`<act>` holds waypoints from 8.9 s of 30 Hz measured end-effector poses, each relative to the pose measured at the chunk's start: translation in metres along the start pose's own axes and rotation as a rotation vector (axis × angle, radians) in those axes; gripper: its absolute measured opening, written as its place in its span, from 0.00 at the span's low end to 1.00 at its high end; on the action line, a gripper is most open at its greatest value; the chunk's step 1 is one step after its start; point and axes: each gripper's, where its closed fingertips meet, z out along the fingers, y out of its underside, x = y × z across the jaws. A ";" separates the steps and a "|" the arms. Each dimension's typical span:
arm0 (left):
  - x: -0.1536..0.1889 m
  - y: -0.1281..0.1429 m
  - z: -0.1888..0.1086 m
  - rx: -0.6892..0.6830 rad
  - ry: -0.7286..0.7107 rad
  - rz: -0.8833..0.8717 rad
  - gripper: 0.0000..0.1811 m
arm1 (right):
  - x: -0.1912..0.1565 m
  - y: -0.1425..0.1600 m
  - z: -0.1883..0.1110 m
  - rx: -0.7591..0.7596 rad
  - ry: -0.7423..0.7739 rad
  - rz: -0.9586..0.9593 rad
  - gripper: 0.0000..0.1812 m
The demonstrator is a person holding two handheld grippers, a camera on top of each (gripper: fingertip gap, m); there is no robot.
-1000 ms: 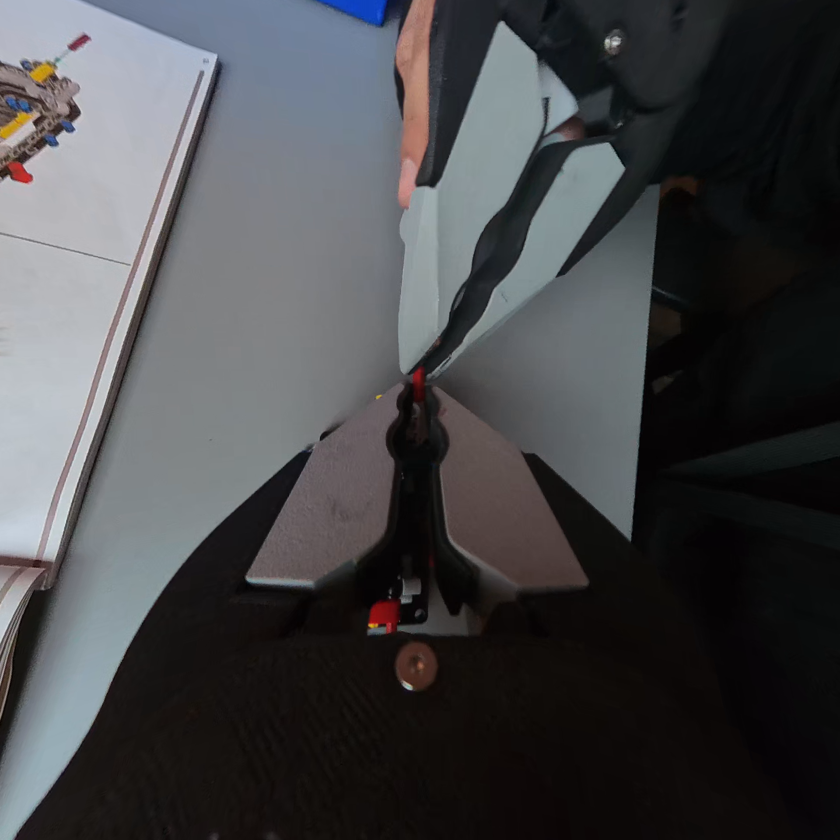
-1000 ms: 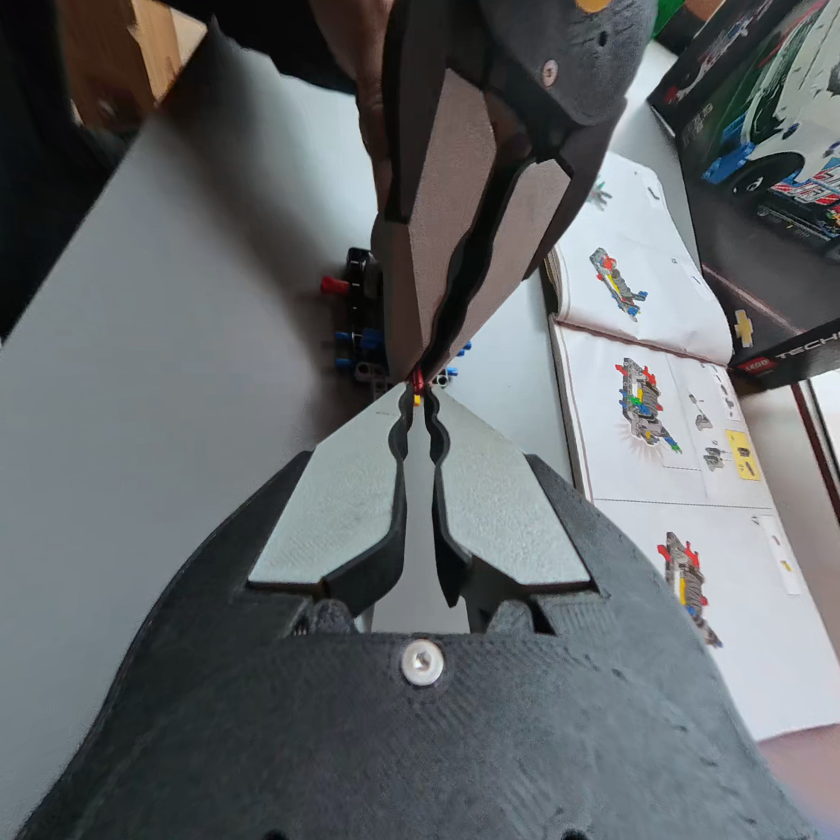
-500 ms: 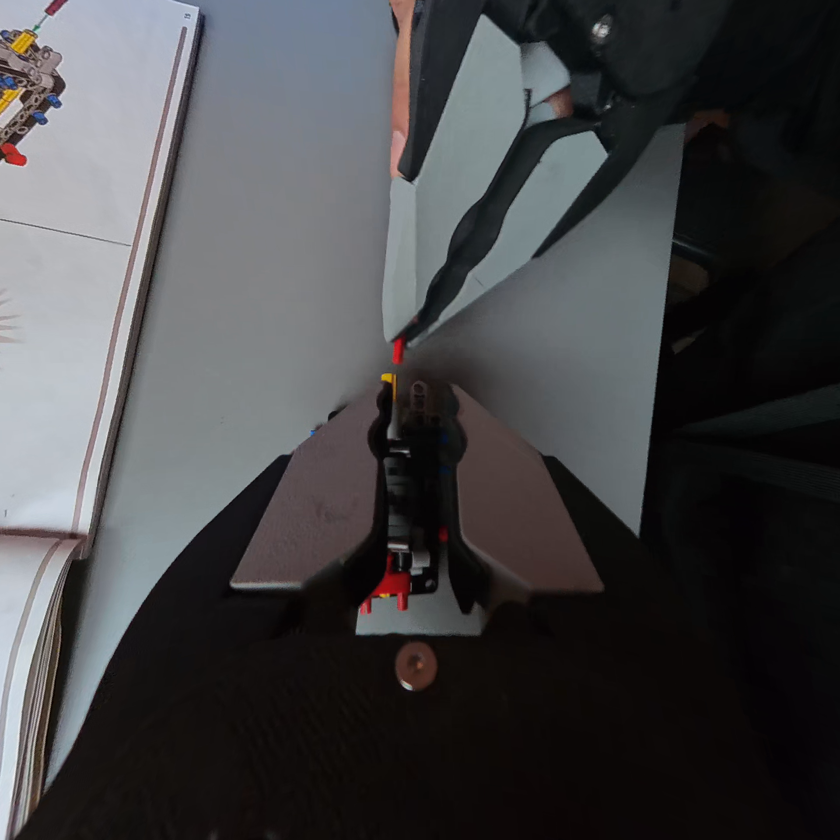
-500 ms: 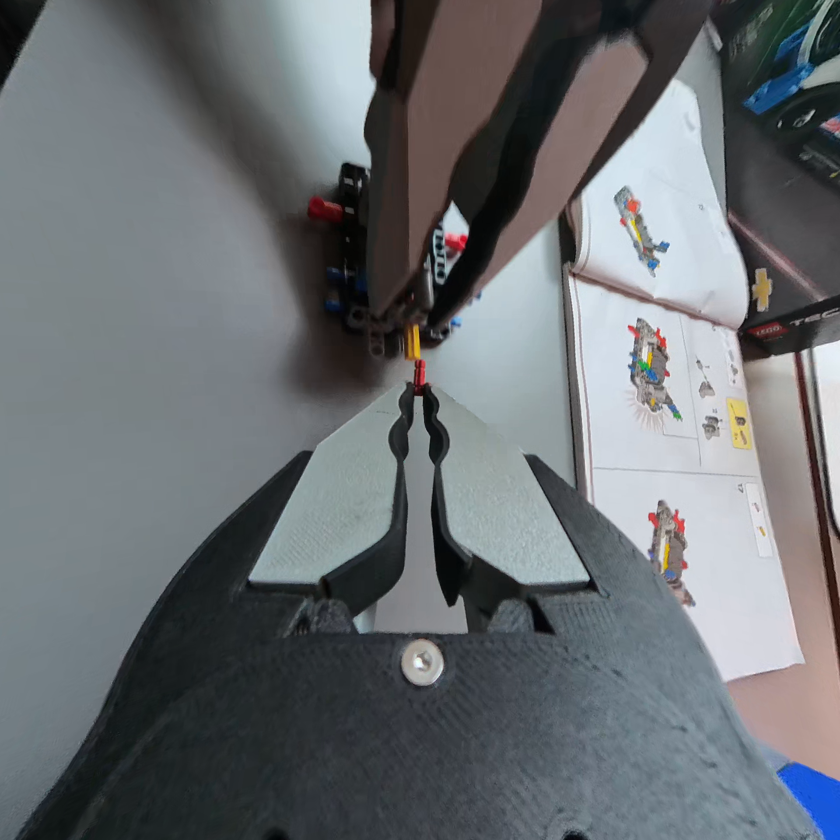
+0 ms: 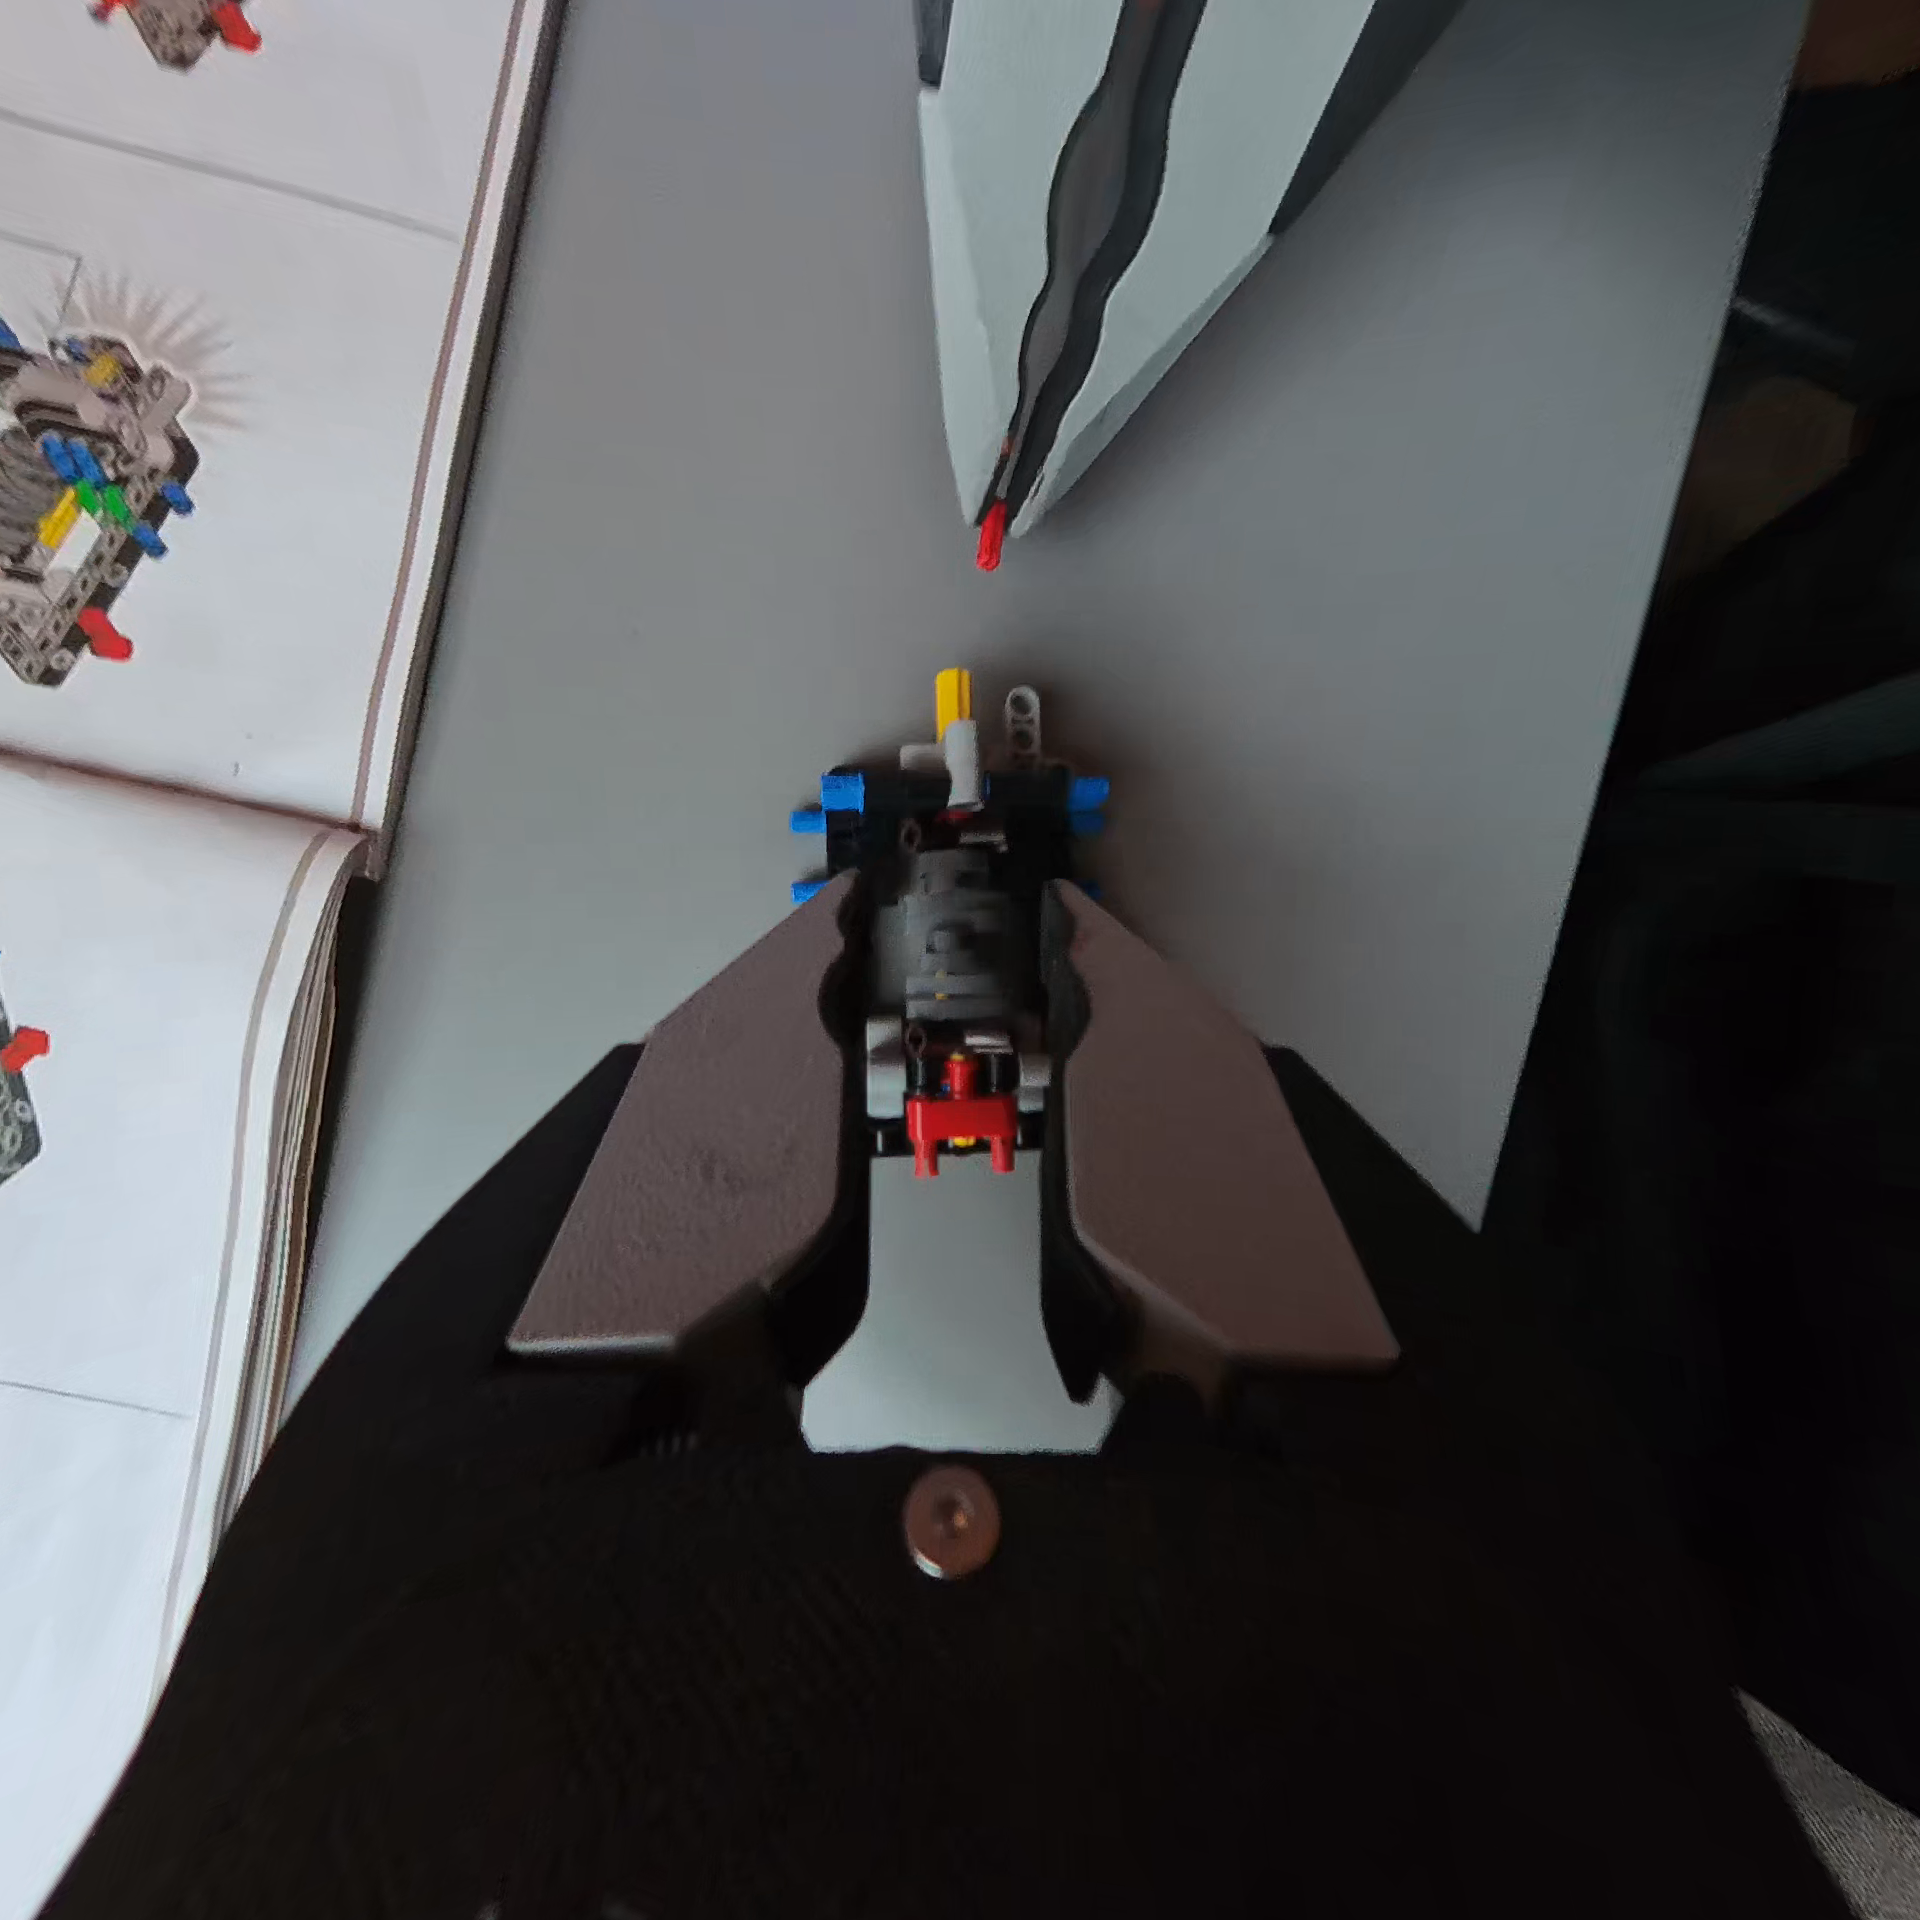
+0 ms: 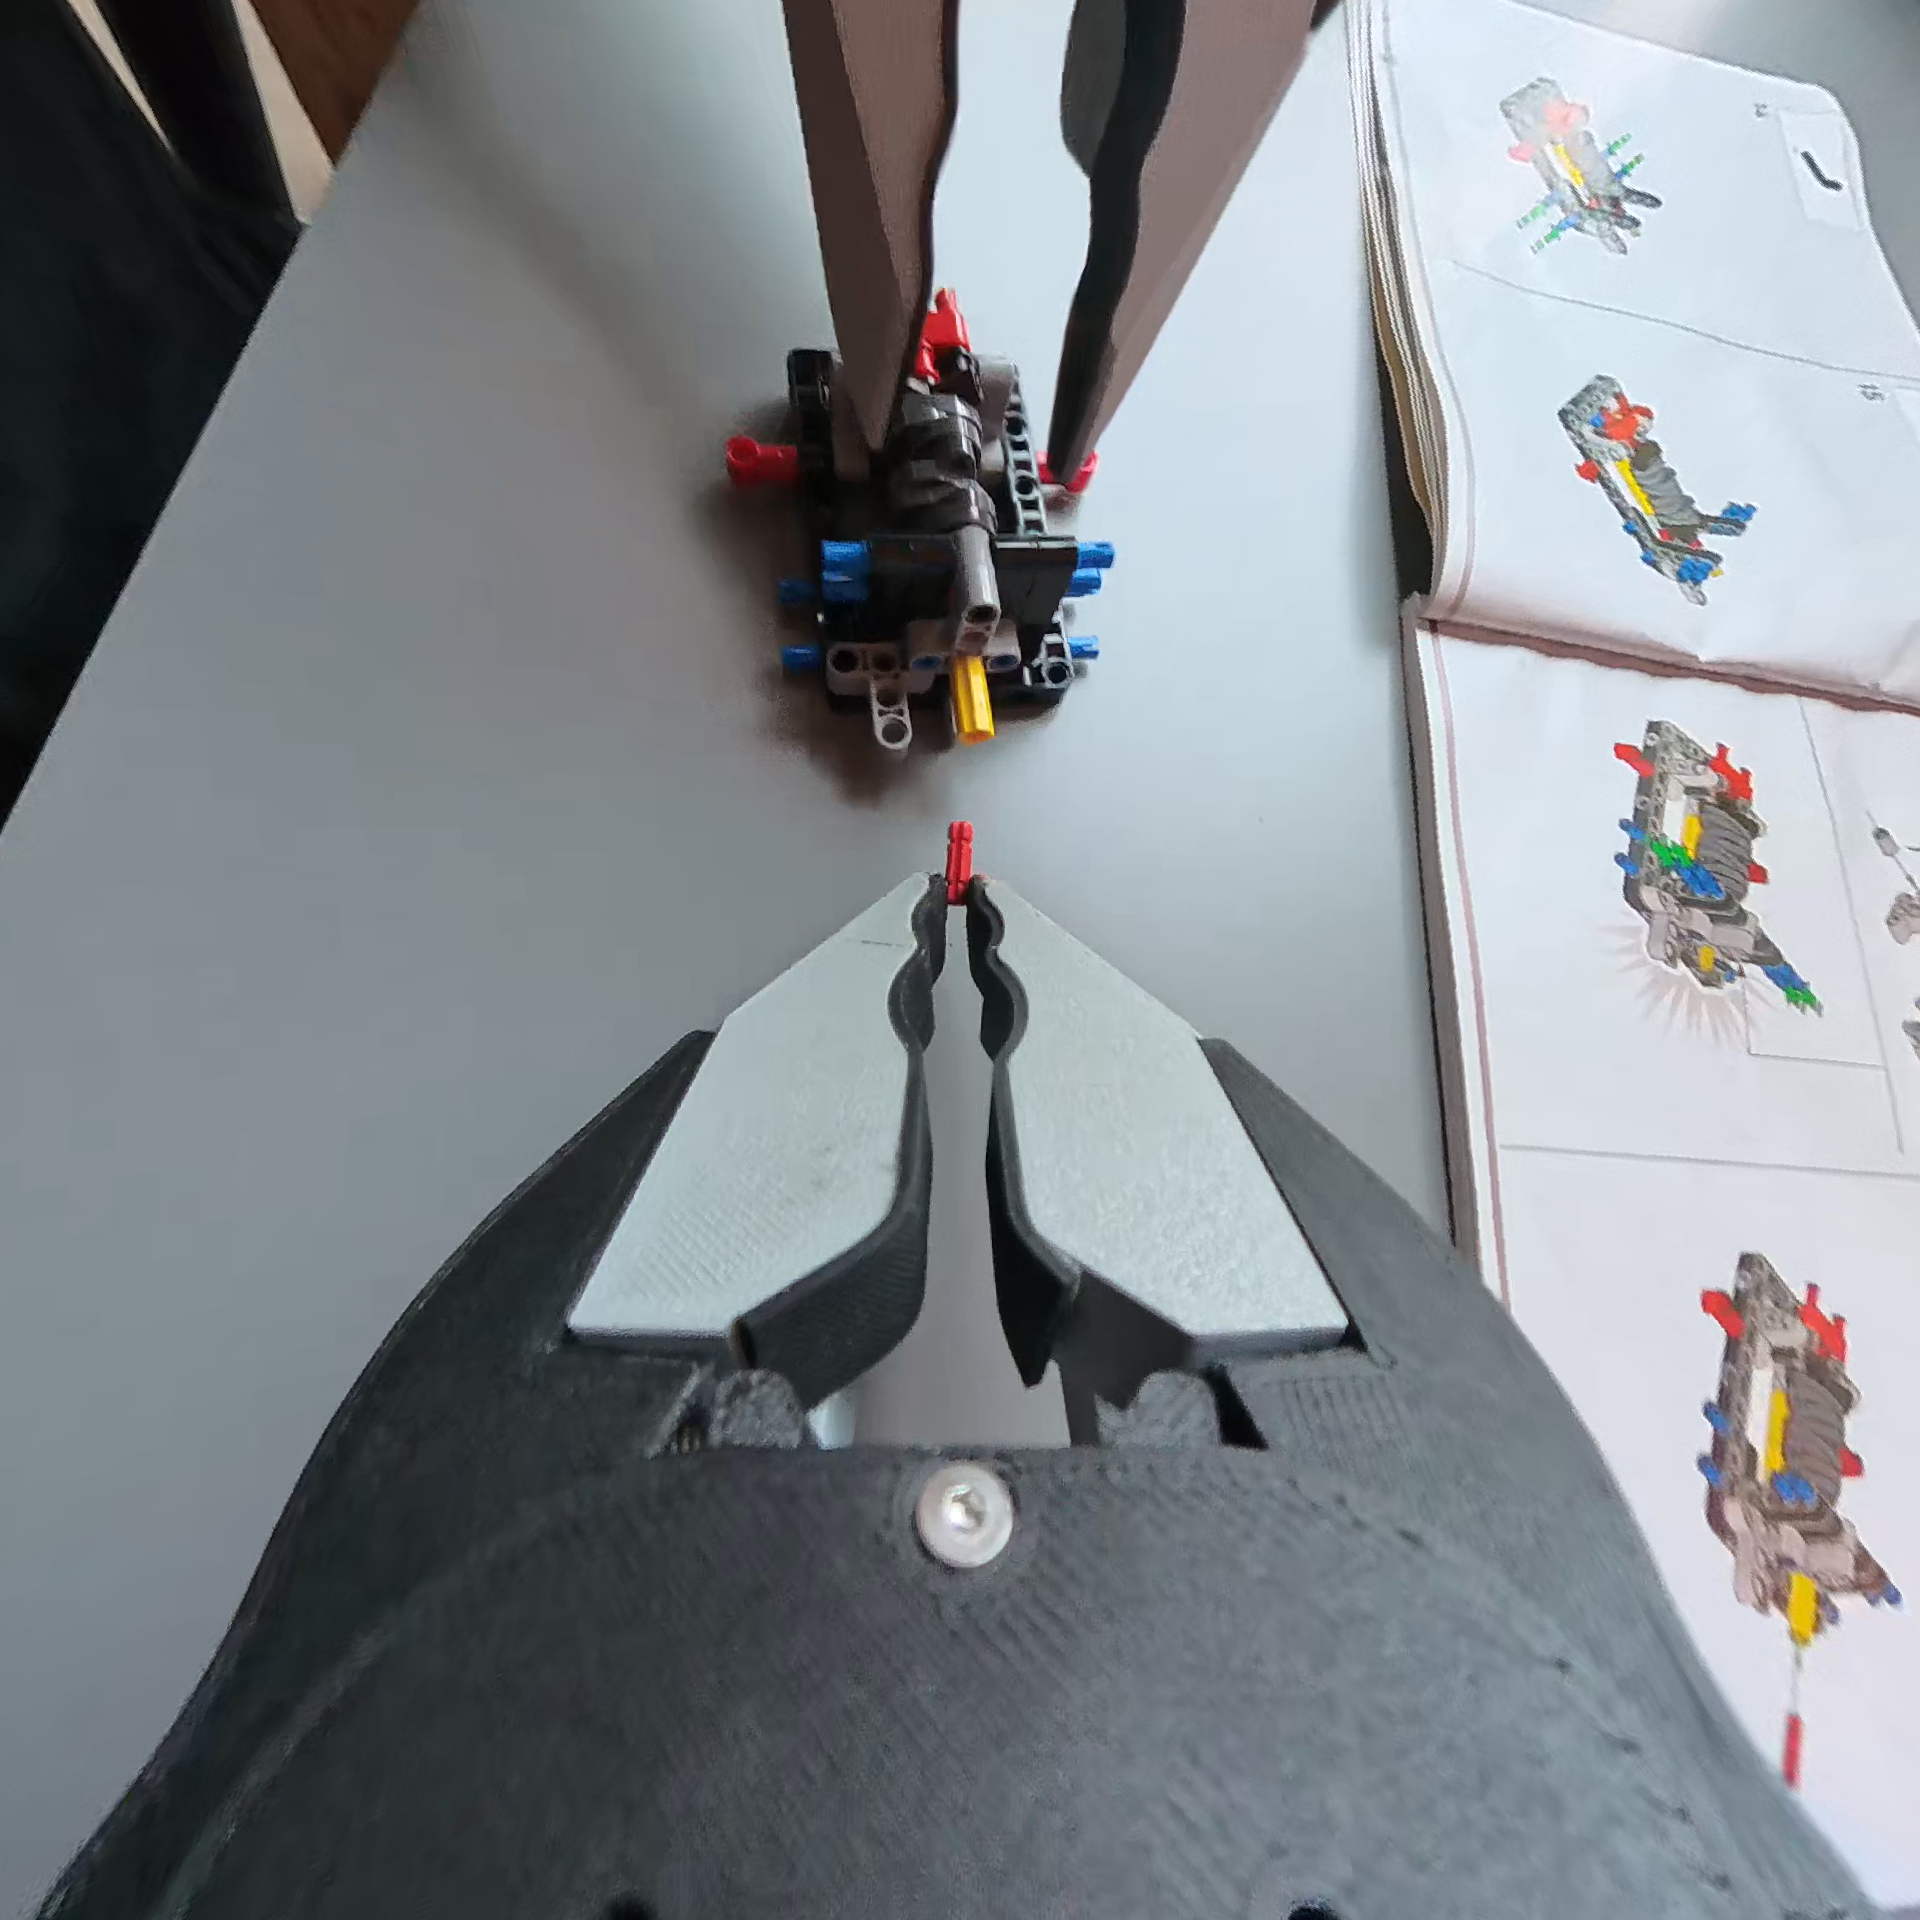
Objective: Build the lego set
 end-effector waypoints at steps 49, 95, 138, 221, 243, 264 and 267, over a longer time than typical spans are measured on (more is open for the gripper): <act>0.003 0.014 0.022 0.016 0.098 -0.059 0.12 | 0.001 -0.008 0.016 -0.064 0.115 -0.265 0.00; 0.001 0.008 0.027 -0.047 0.144 -0.116 0.11 | 0.009 -0.006 0.010 -0.248 0.373 -0.606 0.00; 0.005 0.004 0.028 0.053 0.330 -0.078 0.12 | -0.004 -0.010 0.008 0.080 0.365 -0.607 0.09; 0.004 -0.004 0.033 0.098 0.275 0.112 0.12 | -0.011 0.002 -0.016 0.169 -0.155 0.166 0.05; 0.007 -0.008 0.030 0.235 0.273 0.147 0.11 | -0.023 -0.004 -0.013 0.169 -0.242 0.334 0.03; 0.009 -0.006 0.035 0.149 0.315 0.034 0.12 | -0.021 0.003 -0.001 0.083 -0.245 0.423 0.00; 0.009 -0.005 0.035 0.115 0.302 0.014 0.12 | -0.020 0.004 0.001 0.068 -0.211 0.402 0.00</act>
